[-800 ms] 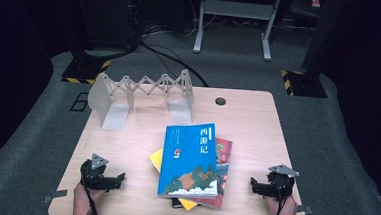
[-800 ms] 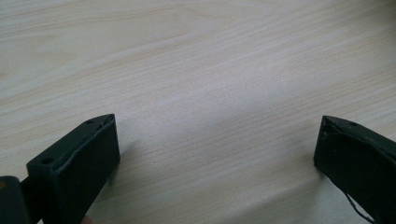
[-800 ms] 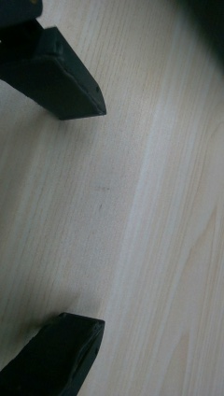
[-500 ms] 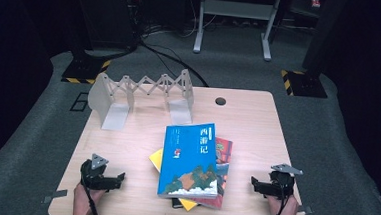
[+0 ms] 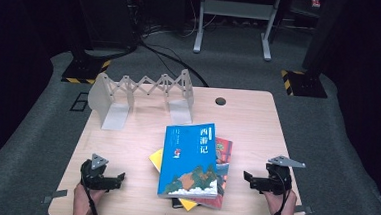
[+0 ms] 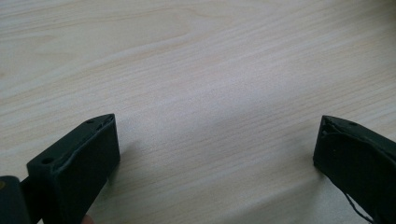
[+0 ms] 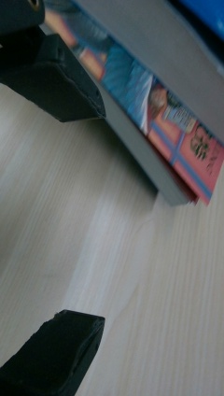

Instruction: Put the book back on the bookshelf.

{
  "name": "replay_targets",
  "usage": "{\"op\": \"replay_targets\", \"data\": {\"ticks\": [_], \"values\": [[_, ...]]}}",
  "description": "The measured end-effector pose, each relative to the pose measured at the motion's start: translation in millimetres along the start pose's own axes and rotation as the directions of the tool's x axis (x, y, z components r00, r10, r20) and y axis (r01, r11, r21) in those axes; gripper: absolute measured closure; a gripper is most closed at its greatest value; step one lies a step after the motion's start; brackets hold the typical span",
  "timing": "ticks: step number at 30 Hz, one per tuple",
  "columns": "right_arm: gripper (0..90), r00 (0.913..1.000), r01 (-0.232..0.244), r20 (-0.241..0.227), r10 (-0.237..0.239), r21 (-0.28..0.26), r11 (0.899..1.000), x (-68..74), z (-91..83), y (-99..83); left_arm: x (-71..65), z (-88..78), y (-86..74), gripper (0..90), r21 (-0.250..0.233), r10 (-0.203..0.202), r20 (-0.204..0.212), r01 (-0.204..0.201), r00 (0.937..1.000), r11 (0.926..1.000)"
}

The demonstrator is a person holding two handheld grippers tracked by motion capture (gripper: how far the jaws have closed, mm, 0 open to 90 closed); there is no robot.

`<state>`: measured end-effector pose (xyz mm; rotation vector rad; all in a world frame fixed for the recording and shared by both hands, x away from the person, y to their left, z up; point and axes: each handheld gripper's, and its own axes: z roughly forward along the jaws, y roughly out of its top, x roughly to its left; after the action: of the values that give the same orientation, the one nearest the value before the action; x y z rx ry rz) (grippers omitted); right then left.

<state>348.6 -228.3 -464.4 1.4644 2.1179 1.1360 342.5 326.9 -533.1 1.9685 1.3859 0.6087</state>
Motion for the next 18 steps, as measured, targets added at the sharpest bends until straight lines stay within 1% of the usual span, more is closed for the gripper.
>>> {"op": "replay_targets", "data": {"ticks": [5,8,9,10,11,12,13,15,16,17,18], "values": [[1.7,0.9974,0.037,-0.062,-0.037,-0.006,0.999,18.4,-1.6,18.6,-0.1,0.1,0.0,0.2,-0.001,-0.002,0.000,0.002,1.0000,1.0000],[1.9,0.9932,0.059,-0.099,-0.060,-0.016,0.998,29.2,-1.8,29.0,0.0,0.0,0.0,0.3,0.000,0.000,0.000,0.000,1.0000,1.0000],[2.2,0.9906,0.062,-0.121,-0.064,-0.019,0.998,34.6,-1.7,33.9,0.0,0.0,0.0,0.3,0.000,-0.001,0.001,0.001,1.0000,1.0000],[2.2,0.9906,0.062,-0.121,-0.064,-0.019,0.998,34.6,-1.7,33.9,0.0,0.0,0.0,0.3,0.000,-0.001,0.001,0.001,1.0000,1.0000],[2.5,0.9880,0.069,-0.137,-0.072,-0.025,0.997,38.0,-1.0,37.8,0.0,0.0,0.0,0.3,0.000,-0.001,0.001,0.001,1.0000,1.0000],[3.2,0.9834,0.077,-0.163,-0.080,-0.028,0.997,43.5,0.9,43.5,0.0,0.0,0.0,0.3,0.000,-0.001,0.001,0.001,1.0000,1.0000],[3.5,0.9812,0.077,-0.175,-0.081,-0.027,0.997,47.1,3.1,47.1,0.0,0.0,0.0,0.3,0.000,-0.001,0.001,0.001,1.0000,1.0000],[4.1,0.9724,0.083,-0.217,-0.085,-0.017,0.996,56.3,10.7,55.4,0.0,0.0,0.0,0.3,0.000,-0.001,0.001,0.001,1.0000,1.0000],[4.1,0.9724,0.083,-0.217,-0.085,-0.017,0.996,56.3,10.7,55.4,0.0,0.0,0.0,0.3,0.000,-0.001,0.001,0.001,1.0000,1.0000],[5.6,0.9644,0.101,-0.245,-0.099,-0.006,0.995,65.7,19.1,61.0,0.0,0.0,0.0,0.3,0.000,-0.001,0.001,0.001,1.0000,1.0000],[6.4,0.9635,0.110,-0.246,-0.105,0.006,0.994,71.2,23.9,63.4,0.0,0.0,0.0,0.3,0.000,-0.001,0.001,0.001,1.0000,1.0000]]}}
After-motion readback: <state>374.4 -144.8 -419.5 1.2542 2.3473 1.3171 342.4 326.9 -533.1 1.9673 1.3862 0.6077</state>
